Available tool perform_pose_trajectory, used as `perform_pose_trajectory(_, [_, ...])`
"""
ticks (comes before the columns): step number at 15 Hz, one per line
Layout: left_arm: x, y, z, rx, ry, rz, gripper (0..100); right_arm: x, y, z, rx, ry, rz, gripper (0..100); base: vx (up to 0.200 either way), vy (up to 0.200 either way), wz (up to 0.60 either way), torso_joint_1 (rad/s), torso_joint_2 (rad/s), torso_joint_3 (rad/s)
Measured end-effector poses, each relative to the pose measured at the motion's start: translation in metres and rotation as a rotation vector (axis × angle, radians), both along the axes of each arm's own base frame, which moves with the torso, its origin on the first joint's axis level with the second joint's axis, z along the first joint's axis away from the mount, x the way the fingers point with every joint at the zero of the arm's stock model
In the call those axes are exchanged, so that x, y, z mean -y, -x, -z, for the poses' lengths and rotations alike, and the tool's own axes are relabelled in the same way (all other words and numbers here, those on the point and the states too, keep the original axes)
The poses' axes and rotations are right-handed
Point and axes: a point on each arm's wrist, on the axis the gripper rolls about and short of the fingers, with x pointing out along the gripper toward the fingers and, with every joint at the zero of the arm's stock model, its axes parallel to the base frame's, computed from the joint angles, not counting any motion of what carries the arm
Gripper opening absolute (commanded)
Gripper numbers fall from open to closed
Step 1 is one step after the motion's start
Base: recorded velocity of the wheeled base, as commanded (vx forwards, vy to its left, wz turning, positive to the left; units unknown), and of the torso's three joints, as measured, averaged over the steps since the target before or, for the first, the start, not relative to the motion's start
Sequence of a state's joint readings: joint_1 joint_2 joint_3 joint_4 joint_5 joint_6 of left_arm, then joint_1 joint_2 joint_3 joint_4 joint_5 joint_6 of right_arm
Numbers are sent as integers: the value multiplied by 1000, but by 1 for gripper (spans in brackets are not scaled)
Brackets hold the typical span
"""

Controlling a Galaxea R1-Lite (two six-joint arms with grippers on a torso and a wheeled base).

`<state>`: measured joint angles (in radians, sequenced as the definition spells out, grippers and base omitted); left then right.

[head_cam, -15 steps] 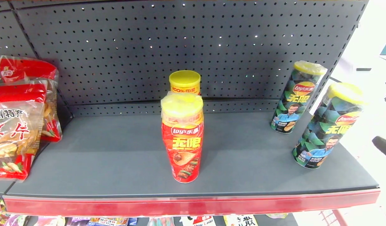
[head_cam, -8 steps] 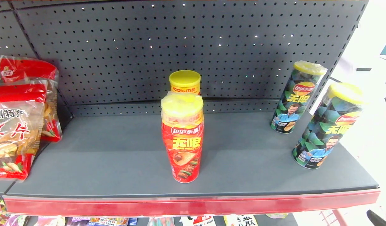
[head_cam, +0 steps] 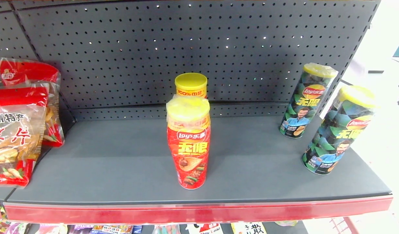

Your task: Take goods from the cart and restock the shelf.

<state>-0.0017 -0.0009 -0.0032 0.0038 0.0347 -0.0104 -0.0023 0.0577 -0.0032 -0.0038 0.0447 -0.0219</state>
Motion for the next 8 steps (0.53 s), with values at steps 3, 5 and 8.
perform_pose_trajectory(3, [0,0,0,0,0,0,100,0,3,1,43,-29,24,100,0,0,0,0,0,0])
perform_pose_trajectory(5, [0,0,0,0,0,0,100,1,4,2,52,-28,40,100,0,0,0,0,0,0])
perform_pose_trajectory(8, [0,0,0,-1,0,0,100,1,4,2,54,-26,58,100,0,0,0,0,0,0])
